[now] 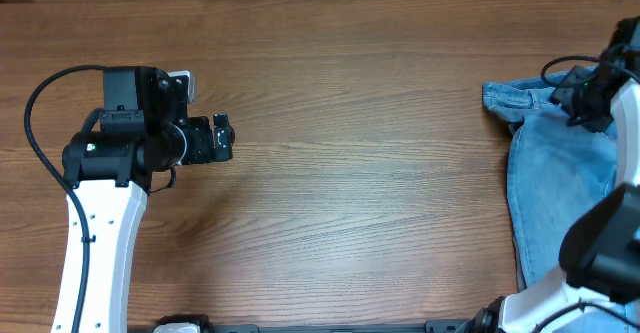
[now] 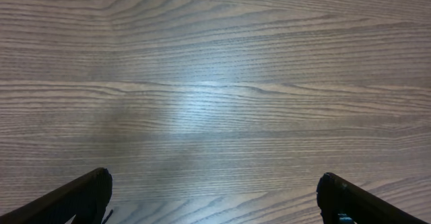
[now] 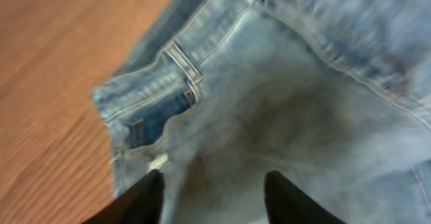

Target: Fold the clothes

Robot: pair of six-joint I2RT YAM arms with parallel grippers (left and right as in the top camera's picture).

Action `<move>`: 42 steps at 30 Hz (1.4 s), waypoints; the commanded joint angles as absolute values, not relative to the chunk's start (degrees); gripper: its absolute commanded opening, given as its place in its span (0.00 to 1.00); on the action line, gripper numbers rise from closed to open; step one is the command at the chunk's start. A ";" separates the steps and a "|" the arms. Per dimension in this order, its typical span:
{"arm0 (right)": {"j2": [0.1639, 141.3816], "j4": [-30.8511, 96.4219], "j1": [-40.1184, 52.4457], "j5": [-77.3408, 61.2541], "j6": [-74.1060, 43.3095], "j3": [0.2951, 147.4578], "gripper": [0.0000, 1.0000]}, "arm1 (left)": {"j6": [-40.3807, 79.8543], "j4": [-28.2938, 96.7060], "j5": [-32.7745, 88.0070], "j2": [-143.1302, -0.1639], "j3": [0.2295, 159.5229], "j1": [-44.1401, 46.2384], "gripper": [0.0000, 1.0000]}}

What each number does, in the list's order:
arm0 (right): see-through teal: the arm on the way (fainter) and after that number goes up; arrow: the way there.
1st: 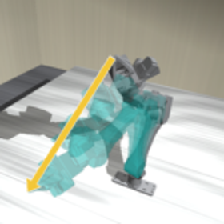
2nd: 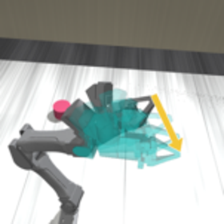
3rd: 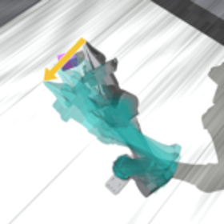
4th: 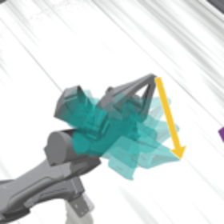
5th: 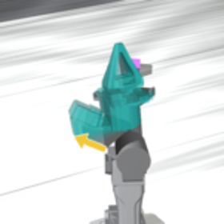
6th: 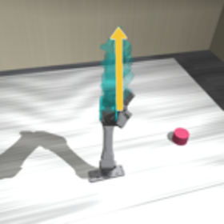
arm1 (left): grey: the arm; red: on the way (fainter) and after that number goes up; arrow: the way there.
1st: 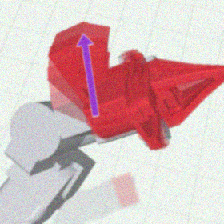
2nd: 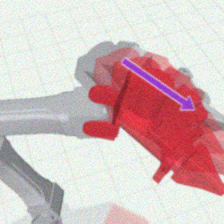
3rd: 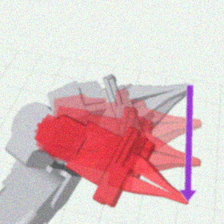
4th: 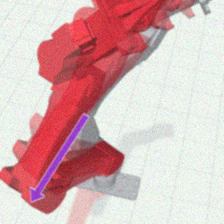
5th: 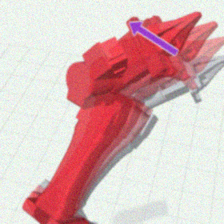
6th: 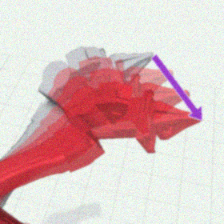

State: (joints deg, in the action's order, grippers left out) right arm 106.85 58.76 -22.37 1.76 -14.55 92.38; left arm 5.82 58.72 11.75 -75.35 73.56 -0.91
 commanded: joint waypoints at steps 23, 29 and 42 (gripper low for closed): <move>112.33 65.52 -7.86 11.16 -0.58 91.39 0.89 | 5.34 58.57 15.07 -75.68 74.83 -1.48 1.00; 112.49 64.16 -7.29 14.41 -5.56 85.41 0.84 | 5.08 58.52 15.00 -75.68 74.83 -1.48 1.00; 112.53 61.19 -7.09 18.59 -14.02 82.63 0.62 | 5.10 58.48 15.03 -75.68 74.83 -1.48 1.00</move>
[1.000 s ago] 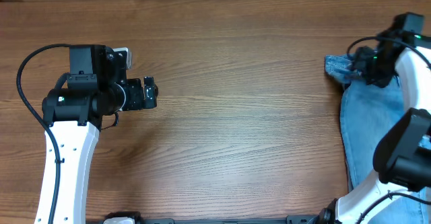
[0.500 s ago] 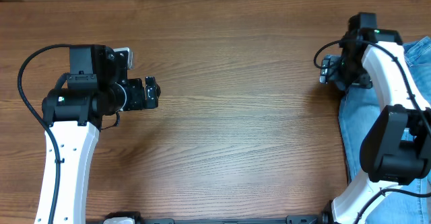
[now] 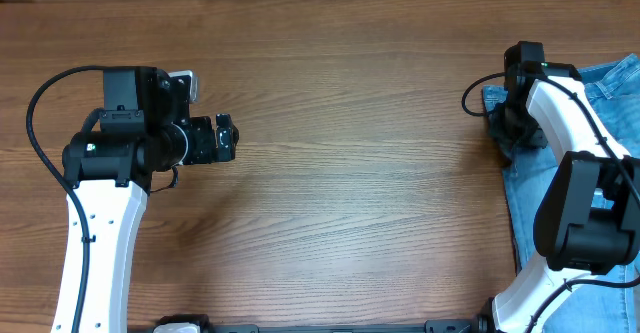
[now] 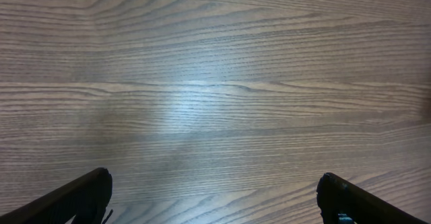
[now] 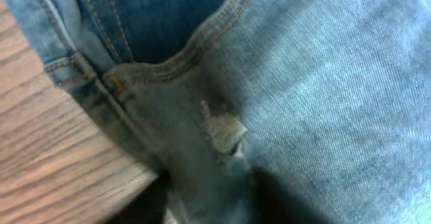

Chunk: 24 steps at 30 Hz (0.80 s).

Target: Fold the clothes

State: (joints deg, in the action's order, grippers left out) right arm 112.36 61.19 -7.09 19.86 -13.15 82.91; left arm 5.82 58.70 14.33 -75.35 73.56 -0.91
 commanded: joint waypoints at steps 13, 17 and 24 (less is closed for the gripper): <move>114.02 54.72 -5.26 21.19 -13.41 74.94 0.70 | 5.10 58.50 15.05 -75.68 74.83 -1.48 1.00; 115.04 54.70 -5.26 23.59 -15.22 74.94 0.53 | 5.10 58.52 15.05 -75.68 74.83 -1.48 1.00; 114.78 58.39 -5.26 25.87 -21.45 77.30 0.04 | 5.10 58.74 15.05 -75.68 74.83 -1.48 1.00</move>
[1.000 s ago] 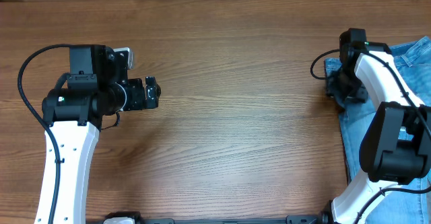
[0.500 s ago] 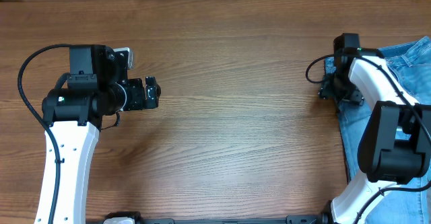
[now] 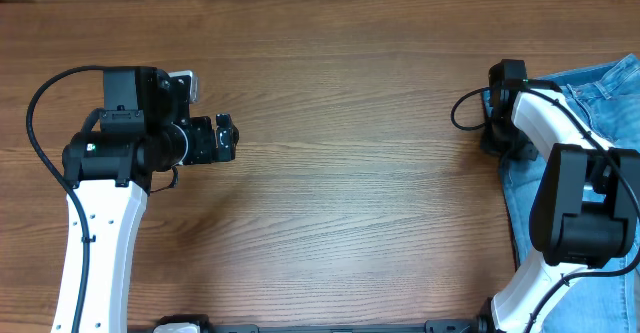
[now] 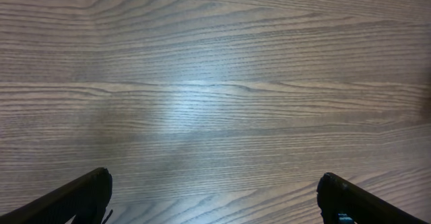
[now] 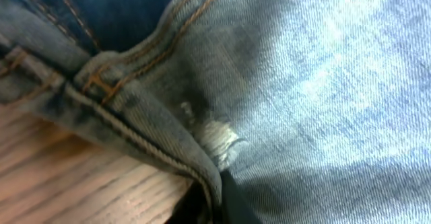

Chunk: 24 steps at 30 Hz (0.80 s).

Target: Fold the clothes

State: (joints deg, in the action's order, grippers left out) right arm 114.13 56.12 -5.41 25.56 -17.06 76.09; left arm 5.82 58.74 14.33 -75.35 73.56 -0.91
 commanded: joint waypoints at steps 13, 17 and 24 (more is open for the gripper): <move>99.48 70.00 -5.15 7.53 -12.97 106.80 0.04 | 5.10 58.96 14.92 -75.59 76.55 -1.69 1.00; 96.95 70.57 -5.06 -1.41 -11.16 114.74 0.04 | 4.97 60.97 14.83 -75.59 80.84 -1.72 1.00; 95.98 67.33 2.00 -22.55 -9.08 120.16 0.04 | 2.94 66.26 13.43 -75.59 93.84 -2.02 1.00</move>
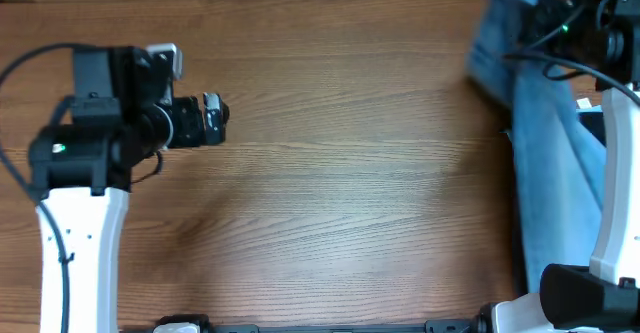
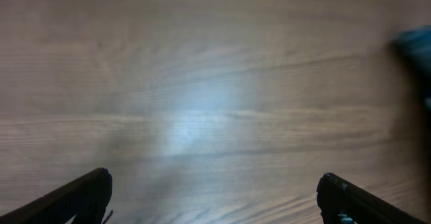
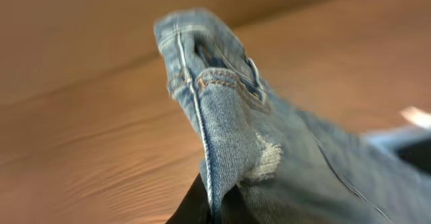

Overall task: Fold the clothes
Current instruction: 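Drag the held jeans leftward across the table with the right gripper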

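A pair of light blue jeans [image 1: 545, 103] hangs at the table's right side, its waistband end [image 3: 209, 69] lifted off the wood. My right gripper [image 3: 214, 207] is shut on the waistband edge, and in the overhead view it sits at the top right corner [image 1: 585, 23]. The jeans trail from there down along the right edge. My left gripper [image 1: 215, 121] hovers over bare wood at the left; in its wrist view its fingertips [image 2: 87, 190] stand wide apart with nothing between them. A blurred blue patch of the jeans [image 2: 414, 46] shows at that view's right edge.
The wooden table [image 1: 340, 193] fills the view. A white patch [image 1: 590, 103] shows beside the jeans at the right edge. The left arm's white link [image 1: 70, 253] runs down the left side.
My right gripper, shut on the waistband down at the table, now holds it lifted and further back at the top right. The left arm has risen and shifted slightly left and back.
First my right gripper stood open over the jeans lying flat at the right edge. Then it was down on the waistband corner, closing over the hem. Then it was shut on that edge. Now the waistband hangs raised from it. My left gripper stayed open throughout.
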Robot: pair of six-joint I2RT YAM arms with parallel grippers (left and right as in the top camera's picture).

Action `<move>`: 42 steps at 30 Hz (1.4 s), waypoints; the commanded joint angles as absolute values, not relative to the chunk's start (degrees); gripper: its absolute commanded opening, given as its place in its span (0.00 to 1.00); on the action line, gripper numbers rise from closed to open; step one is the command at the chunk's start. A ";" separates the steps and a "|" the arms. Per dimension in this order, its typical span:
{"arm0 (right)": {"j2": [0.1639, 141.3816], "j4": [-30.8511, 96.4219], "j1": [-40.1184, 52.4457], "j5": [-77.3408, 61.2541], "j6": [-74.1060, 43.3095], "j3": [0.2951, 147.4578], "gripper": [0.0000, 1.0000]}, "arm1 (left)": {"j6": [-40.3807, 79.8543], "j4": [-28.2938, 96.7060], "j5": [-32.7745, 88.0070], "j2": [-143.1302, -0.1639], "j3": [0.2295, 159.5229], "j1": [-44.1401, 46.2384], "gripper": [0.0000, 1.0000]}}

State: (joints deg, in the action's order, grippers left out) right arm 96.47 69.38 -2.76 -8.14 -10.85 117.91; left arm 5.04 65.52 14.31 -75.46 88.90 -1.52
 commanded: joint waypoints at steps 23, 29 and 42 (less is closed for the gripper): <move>98.50 74.48 42.63 5.10 -20.05 120.97 0.66 | 1.65 78.67 4.64 -76.66 120.16 -1.89 1.00; 93.71 74.37 37.89 3.44 -18.83 126.93 0.60 | 1.48 80.64 8.64 -80.38 120.16 -1.87 1.00; 93.67 81.62 45.95 -3.60 -17.80 127.46 0.71 | 0.14 81.87 8.71 -81.73 120.16 -1.87 1.00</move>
State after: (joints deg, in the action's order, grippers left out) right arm 92.31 81.32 43.83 -4.21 -18.57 126.26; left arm 2.46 81.60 7.92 -82.30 119.33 -1.65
